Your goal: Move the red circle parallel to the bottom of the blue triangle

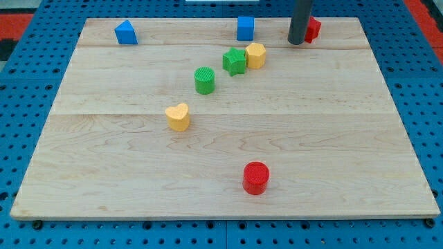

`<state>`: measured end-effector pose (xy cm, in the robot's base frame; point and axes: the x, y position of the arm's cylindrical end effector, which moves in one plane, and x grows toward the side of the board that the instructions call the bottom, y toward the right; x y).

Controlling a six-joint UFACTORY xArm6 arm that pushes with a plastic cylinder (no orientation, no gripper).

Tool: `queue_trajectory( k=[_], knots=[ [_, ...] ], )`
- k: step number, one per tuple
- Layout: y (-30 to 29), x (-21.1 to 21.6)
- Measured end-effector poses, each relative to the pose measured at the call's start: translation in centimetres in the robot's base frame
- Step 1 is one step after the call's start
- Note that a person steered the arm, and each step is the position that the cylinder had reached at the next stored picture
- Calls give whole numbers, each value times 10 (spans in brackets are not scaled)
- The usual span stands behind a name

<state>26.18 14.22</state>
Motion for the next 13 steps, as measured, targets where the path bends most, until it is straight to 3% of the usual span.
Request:
queue_trajectory(
  k=[1, 2, 5, 6, 9, 11, 13],
  knots=[
    [0, 2],
    [-7, 55],
    [14, 315],
    [-46, 339],
    [-249, 223],
    [-313, 232],
    [-340, 163]
  ],
)
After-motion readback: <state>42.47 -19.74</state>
